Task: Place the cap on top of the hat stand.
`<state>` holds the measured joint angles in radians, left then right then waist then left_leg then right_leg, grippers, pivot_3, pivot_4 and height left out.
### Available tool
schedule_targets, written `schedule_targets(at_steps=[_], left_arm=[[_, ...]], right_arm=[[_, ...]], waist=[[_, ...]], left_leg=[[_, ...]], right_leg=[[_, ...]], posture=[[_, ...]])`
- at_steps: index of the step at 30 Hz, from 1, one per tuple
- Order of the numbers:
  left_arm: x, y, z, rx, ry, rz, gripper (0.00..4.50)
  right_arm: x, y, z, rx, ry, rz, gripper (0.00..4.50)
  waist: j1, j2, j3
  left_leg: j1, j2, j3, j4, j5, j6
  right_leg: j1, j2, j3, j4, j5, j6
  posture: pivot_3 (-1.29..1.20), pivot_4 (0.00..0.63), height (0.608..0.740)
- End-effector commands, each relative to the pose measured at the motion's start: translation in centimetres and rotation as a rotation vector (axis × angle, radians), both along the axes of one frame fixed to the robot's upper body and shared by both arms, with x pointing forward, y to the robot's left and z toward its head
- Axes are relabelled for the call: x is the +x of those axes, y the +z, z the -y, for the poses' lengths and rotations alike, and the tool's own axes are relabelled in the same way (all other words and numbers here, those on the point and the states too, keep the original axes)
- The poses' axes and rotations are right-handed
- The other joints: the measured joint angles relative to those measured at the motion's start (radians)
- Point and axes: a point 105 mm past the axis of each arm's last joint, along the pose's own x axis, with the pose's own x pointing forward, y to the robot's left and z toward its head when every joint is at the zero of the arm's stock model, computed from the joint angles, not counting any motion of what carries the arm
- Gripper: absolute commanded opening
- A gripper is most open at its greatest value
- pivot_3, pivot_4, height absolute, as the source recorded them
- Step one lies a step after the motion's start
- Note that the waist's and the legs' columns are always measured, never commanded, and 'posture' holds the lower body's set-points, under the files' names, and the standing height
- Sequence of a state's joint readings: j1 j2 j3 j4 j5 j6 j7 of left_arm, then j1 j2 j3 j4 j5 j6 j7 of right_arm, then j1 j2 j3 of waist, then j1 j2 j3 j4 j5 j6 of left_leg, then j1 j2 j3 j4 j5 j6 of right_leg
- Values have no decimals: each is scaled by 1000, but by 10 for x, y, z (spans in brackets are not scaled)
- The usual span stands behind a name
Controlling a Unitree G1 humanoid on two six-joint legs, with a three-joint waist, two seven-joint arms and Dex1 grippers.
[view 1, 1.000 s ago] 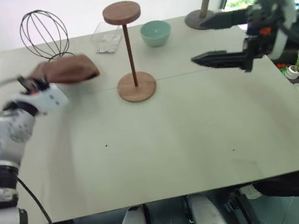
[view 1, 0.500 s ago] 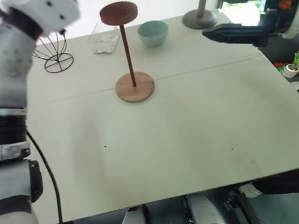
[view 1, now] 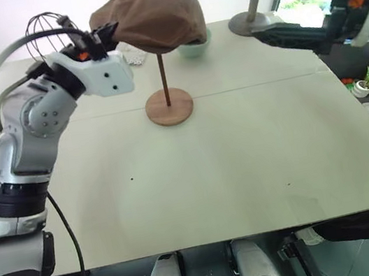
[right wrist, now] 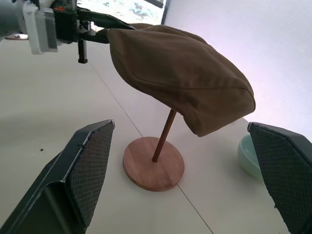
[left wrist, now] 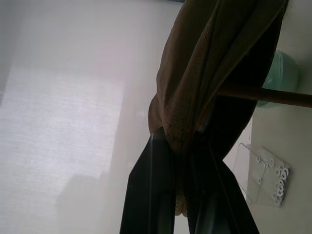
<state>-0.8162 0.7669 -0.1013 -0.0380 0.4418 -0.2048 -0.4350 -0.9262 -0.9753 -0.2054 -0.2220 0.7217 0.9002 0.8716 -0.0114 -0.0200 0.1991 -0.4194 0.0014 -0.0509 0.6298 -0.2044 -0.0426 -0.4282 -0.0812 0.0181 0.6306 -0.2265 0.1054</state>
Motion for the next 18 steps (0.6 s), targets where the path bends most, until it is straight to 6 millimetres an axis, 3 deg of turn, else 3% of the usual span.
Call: schedule_targets(at_steps=[1, 4, 10, 11, 18], left_arm=[[-13, 2, 5, 19, -21, 38, 35], [-16, -1, 5, 5, -23, 27, 1169], [-20, -5, -4, -12, 19, -3, 4209], [-21, -6, -5, -10, 24, -8, 4436], [-26, -15, -35, -33, 125, -90, 4436]], right_arm=[[-7, 9, -1, 3, 11, 57, 4500], [-4, 7, -4, -4, 20, 53, 4500], [4, -1, -11, -9, 32, 39, 4500], [4, -2, -12, -14, 34, 37, 4500], [9, -11, -21, -16, 58, 17, 4500]], waist=[[-1, 0, 0], [-1, 0, 0], [-4, 0, 0], [-4, 0, 0], [-4, 0, 0]], left_leg=[[0, 0, 0, 0, 0, 0], [0, 0, 0, 0, 0, 0], [0, 0, 0, 0, 0, 0], [0, 0, 0, 0, 0, 0], [1, 0, 0, 0, 0, 0]], right_leg=[[0, 0, 0, 0, 0, 0], [0, 0, 0, 0, 0, 0], [0, 0, 0, 0, 0, 0], [0, 0, 0, 1, 0, 0], [0, 0, 0, 1, 0, 0]], posture=[[0, 150, 740], [0, 150, 740], [0, 150, 740], [0, 150, 740], [0, 150, 740]])
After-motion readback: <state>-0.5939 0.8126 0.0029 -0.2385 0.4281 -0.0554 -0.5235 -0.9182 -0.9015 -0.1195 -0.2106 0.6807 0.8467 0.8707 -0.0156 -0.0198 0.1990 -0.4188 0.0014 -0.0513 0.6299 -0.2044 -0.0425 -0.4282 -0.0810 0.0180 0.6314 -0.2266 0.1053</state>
